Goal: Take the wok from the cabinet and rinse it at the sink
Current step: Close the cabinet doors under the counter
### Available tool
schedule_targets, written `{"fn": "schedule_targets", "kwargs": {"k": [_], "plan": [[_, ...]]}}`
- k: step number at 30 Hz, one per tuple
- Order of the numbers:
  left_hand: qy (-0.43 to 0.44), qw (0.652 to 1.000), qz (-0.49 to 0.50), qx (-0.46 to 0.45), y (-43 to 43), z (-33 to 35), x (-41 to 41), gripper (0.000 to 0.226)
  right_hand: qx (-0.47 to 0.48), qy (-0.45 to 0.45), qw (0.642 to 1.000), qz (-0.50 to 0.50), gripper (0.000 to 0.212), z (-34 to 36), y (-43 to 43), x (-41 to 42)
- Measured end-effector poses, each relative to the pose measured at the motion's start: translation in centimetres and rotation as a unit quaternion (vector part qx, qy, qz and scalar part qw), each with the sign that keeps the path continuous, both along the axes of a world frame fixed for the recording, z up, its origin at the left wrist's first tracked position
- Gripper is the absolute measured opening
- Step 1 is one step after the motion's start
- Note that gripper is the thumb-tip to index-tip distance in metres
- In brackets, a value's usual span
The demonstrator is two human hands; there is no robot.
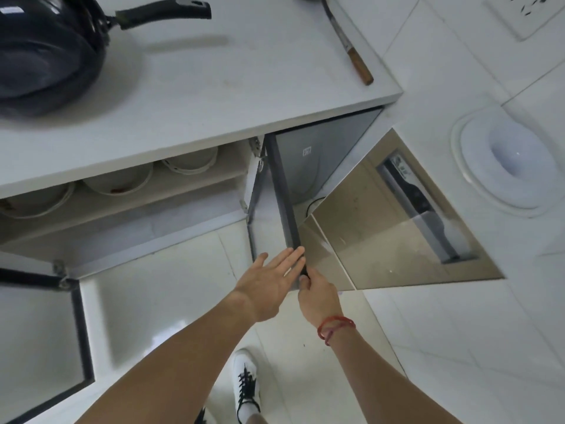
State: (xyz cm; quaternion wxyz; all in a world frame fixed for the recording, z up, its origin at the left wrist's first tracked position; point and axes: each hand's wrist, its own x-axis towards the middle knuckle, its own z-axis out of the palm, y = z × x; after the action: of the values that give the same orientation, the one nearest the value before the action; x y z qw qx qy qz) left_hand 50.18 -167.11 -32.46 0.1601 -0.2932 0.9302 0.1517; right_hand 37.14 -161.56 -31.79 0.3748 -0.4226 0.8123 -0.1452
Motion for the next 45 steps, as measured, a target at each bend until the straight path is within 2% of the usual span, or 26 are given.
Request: {"fn": "schedule_targets", "kwargs": {"k": [9,12,15,19,24,30,34,39,45], "plan": [[0.017,0.996,0.082,-0.021,1.8,-0.2,7.2,0.087,0.022,-0.081,0.997,-0.002,0.005,-0.4,-1.8,6.8],[0.003,0.988,0.152,-0.011,2.2,-0.2,11.4,0.084,0.037,-0.104,0.994,-0.022,0.014,-1.1,-3.2,10.1],[-0.013,0.97,0.241,0.002,2.9,0.0,16.4,0.082,0.041,-0.123,0.99,-0.048,0.01,-2.0,-4.5,12.9],[-0.016,0.922,0.387,0.02,4.7,0.4,23.6,0.082,0.039,-0.14,0.987,-0.064,0.009,-2.3,-6.0,16.1],[0.011,0.835,0.55,-0.011,8.1,0.5,32.1,0.079,0.031,-0.141,0.987,-0.067,0.011,-2.3,-7.3,18.7],[-0.028,0.746,0.664,-0.04,12.4,0.9,40.7,0.078,0.022,-0.162,0.983,-0.09,0.017,-2.5,-7.8,20.0],[-0.069,0.701,0.706,-0.071,14.7,1.0,45.0,0.083,0.012,-0.15,0.985,-0.085,0.02,-2.3,-7.7,20.4],[-0.061,0.598,0.799,0.017,15.8,1.1,46.9,0.075,0.004,-0.146,0.986,-0.083,0.019,-2.0,-7.8,20.6],[-0.053,0.573,0.817,0.016,15.2,0.6,45.3,0.062,0.0,-0.174,0.98,-0.098,0.015,-1.7,-8.2,20.7]]}}
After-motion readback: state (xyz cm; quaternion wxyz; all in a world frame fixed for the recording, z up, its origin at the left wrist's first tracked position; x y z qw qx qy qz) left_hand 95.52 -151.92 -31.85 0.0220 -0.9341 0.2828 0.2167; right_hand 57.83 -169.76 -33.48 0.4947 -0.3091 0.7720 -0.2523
